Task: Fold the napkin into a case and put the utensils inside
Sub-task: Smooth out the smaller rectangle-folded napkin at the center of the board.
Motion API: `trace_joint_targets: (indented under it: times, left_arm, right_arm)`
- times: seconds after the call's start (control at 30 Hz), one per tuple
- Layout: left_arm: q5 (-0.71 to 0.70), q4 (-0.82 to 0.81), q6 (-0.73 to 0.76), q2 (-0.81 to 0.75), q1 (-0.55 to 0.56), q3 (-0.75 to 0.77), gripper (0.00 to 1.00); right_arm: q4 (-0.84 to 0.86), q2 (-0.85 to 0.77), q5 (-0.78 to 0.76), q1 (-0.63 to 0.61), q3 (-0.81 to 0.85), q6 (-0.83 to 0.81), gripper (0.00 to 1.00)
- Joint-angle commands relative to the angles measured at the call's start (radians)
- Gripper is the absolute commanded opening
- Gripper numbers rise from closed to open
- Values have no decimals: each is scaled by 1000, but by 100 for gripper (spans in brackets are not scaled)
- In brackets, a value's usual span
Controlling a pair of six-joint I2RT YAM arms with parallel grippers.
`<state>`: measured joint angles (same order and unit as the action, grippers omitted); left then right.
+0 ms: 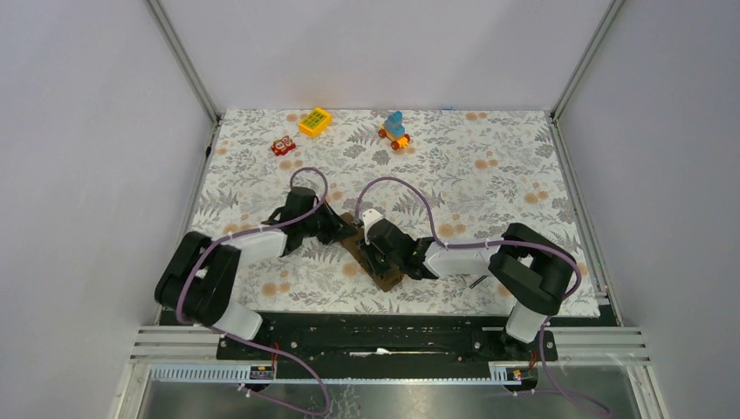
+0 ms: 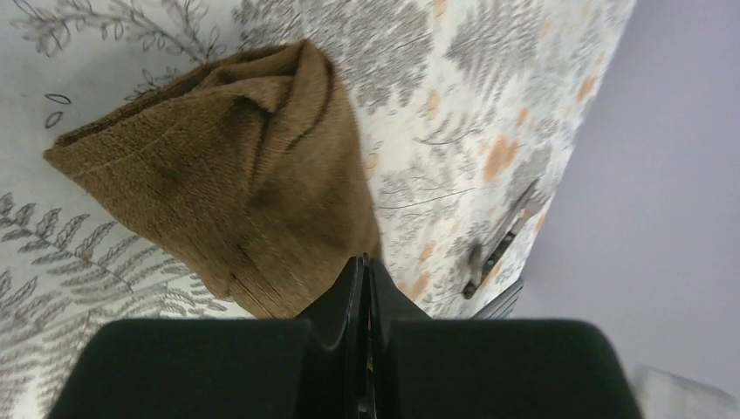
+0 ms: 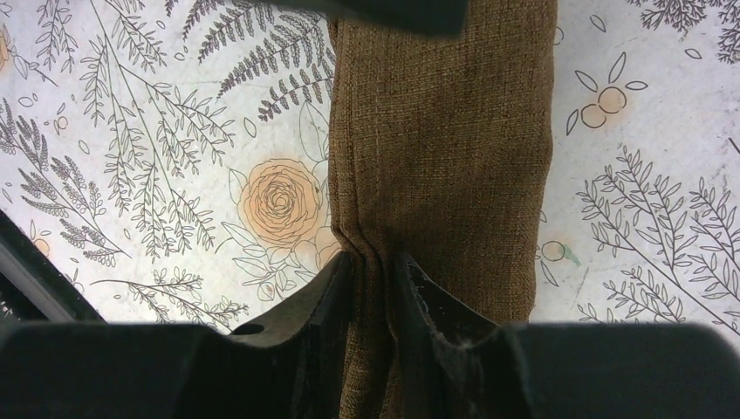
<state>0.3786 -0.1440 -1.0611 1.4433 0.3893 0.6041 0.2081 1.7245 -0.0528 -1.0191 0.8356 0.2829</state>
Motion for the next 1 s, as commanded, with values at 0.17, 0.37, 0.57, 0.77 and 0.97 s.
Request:
trace_joint_targets:
  times: [0.17,0.37,0.57,0.77,0.97]
  left_arm:
    - [-77,-22,57,122,-2,-36,0]
    - [-136,64,129,130,-25,-34,0]
    - [-156,131,151,122,-30,1,0]
    - [-110,92,131,158,-31,-6,0]
    - [-131,108,144,139,-38,-6,0]
  right_arm:
    - [-54,-32,29,13,-31,21,36]
    - [-146,-175,110,30,-4,61,69]
    - [-202,-219,218,114,88,104,70]
    - [-86,-90,342,141,110,187,30]
    - [154,-32,369,191,-92,269,26]
